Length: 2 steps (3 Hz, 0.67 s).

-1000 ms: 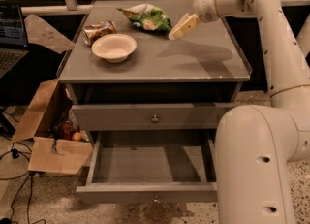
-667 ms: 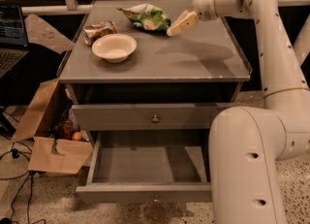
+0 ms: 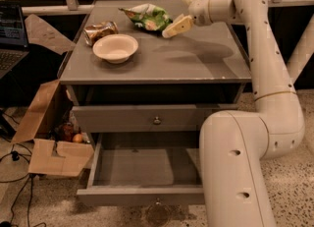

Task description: Place green rice chip bag into middle drawer

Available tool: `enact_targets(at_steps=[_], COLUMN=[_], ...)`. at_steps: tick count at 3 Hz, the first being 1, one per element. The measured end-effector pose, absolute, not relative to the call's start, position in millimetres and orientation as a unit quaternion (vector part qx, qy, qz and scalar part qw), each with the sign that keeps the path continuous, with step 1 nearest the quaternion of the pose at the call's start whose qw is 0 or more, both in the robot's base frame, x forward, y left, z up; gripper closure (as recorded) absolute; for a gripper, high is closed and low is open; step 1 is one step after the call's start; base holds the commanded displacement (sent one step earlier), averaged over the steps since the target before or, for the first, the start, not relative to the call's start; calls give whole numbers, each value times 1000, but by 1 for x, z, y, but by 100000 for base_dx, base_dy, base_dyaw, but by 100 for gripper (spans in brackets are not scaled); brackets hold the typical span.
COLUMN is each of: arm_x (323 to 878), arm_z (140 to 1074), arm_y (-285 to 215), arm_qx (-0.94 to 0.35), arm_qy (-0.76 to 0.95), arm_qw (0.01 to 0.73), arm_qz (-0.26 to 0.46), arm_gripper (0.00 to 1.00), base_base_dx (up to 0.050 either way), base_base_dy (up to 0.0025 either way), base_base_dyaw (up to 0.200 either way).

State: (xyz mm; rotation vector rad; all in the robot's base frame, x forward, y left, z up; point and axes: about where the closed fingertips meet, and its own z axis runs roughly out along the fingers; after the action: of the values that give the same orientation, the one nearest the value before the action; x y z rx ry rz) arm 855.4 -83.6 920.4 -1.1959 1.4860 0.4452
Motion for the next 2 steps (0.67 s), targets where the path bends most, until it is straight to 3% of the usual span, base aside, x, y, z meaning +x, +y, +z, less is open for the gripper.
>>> enact_targets(at_steps=[2], arm_x=[876], arm_z=[900], arm_y=[-43], arm_qx=[-504], arm_qy=[620], arm_qw=[566], arm_qz=[205], arm_gripper=[0], base_base_dx=[0], base_base_dy=[0], base_base_dyaw=[0])
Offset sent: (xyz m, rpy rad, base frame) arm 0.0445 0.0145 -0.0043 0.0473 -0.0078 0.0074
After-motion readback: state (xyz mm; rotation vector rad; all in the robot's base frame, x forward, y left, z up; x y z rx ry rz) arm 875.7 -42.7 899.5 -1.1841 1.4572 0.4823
